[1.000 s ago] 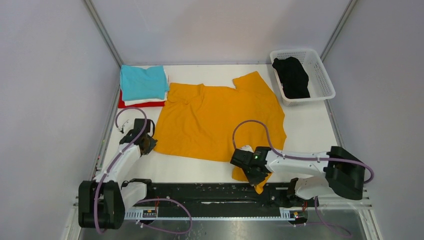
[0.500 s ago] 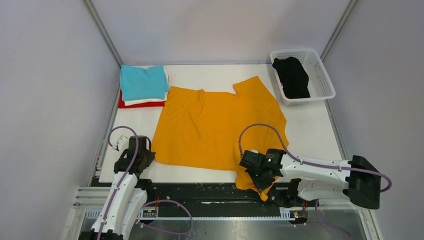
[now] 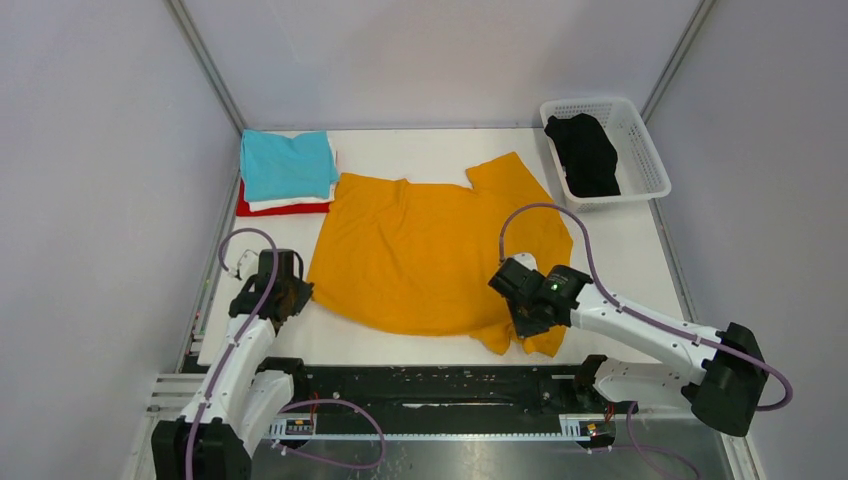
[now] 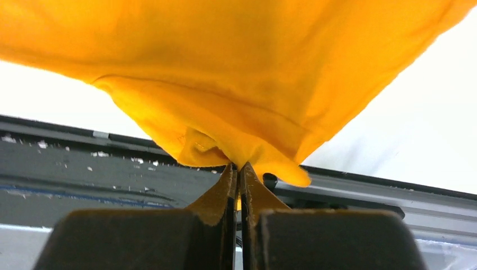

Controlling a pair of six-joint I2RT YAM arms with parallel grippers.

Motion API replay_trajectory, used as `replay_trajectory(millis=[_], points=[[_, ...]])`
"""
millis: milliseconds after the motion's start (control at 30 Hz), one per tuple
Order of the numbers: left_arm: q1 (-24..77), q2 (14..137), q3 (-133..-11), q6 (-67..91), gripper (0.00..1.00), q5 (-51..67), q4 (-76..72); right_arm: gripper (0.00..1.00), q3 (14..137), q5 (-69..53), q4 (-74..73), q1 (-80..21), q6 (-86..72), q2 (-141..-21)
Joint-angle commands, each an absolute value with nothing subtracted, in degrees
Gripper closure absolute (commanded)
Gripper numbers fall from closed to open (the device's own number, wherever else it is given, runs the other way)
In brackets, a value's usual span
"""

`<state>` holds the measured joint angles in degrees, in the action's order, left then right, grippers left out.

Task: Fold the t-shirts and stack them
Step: Grab the side of the flattened tshirt closest away from the robot with both arms, then fold the flattened tshirt in 1/3 of the way

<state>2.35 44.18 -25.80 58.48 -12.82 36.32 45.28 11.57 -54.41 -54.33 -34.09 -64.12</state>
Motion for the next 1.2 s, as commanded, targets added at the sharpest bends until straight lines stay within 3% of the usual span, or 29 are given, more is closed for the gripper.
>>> replay_trajectory(millis=[0,367,767,933,967,1000,1033,1100,1167], points=[[2.5,47.6,-30.6,58.3,1.0,-12.3,30.3,1.0,49.9,17.8,-55.1,-49.9,-30.4,-64.7],[2.4,59.9,-36.9,58.1,1.0,-13.2,24.1,1.0,56.1,19.0,-51.6,-39.7,-22.1,-69.3],[2.4,71.7,-43.6,57.6,1.0,-16.1,20.6,0.98,64.1,18.2,-44.7,-32.1,-11.2,-81.8],[2.3,77.6,-46.6,57.0,1.0,-17.8,20.7,0.84,70.0,16.9,-44.4,-29.6,-6.0,-90.6],[2.3,78.9,-47.5,56.9,0.96,-17.9,20.8,0.82,71.9,17.4,-43.5,-29.1,-5.3,-92.6],[2.2,80.3,-48.6,56.5,0.81,-17.5,20.8,0.78,73.7,17.7,-42.9,-28.4,-4.7,-95.2],[2.1,81.8,-50.7,55.7,0.55,-17.1,21.1,0.65,76.4,18.5,-43.0,-27.5,-4.8,-97.9],[1.8,84.6,-54.9,54.9,0.38,-17.4,23.1,0.44,83.6,21.4,-43.6,-26.0,-5.7,-103.8],[1.5,85.5,-58.4,54.5,0.23,-17.0,26.1,0.35,89.3,22.8,-42.0,-24.2,-8.3,-107.3]])
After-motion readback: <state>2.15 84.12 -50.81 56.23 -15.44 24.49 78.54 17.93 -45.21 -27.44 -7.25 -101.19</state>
